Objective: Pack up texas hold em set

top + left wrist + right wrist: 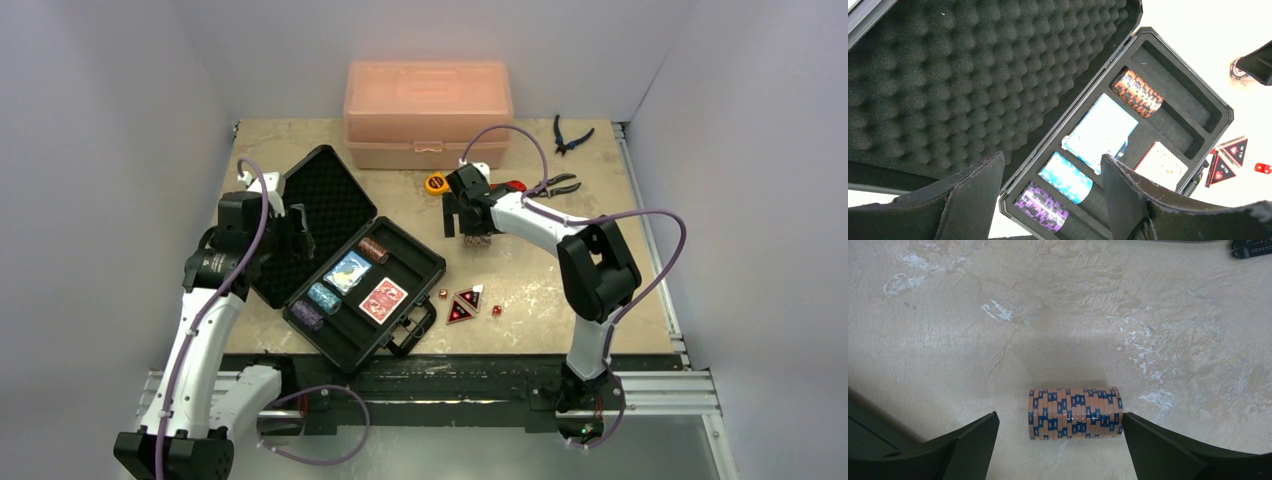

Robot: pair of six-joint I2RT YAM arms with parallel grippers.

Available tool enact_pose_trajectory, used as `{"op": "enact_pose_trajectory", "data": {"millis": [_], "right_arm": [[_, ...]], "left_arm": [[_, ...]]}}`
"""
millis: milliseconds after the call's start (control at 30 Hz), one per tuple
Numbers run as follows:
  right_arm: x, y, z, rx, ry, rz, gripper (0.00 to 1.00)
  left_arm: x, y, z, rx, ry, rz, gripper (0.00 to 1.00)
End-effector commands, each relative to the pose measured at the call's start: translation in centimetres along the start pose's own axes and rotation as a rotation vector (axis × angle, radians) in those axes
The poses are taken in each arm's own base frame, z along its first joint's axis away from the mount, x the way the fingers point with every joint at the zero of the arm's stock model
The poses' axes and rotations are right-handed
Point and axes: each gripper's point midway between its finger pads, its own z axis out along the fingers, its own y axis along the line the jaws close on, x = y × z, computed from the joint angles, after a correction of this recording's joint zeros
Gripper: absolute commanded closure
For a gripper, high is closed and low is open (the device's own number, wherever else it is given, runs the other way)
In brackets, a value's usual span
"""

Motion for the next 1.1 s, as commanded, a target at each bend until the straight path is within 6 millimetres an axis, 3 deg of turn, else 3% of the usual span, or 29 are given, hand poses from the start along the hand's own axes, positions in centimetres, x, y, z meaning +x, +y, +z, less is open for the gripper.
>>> {"op": "enact_pose_trajectory", "data": {"millis": [0,233,467,667,767,1067], "right_arm": [[-0.5,0.5,-0.1,0.000,0.020,-0.009,0.01],[-0.8,1.0,-1.4,-0.024,0.003,-0.013,0.01],[-2.6,1.7,-4.9,-0.089,-0.074,0.001,0.01],[-3.6,1.6,-6.4,-0.122,-0.125,-0.010,0.01],[-3.6,1.5,-5.9,-0.113,-0.121,-0.061,0.01],[-0.5,2.7,-2.3,-0.137,-0.022,-0.091,0.01]], "left_arm": [[-1.9,-0.3,-0.8,0.015,-0.069,0.007,0.30],[-1.8,-0.1,-0.6,0.006,-0.062,0.008,0.30],[-1.5,0.2,0.1,-0.010,-0.035,0.011,0.30],[-1.6,0.2,0.1,-0.013,-0.035,0.012,0.30],[-1.6,0.0,-0.1,-0.004,-0.038,0.012,0.30],[-1.8,-0.5,-0.6,0.024,-0.052,0.008,0.30]]}}
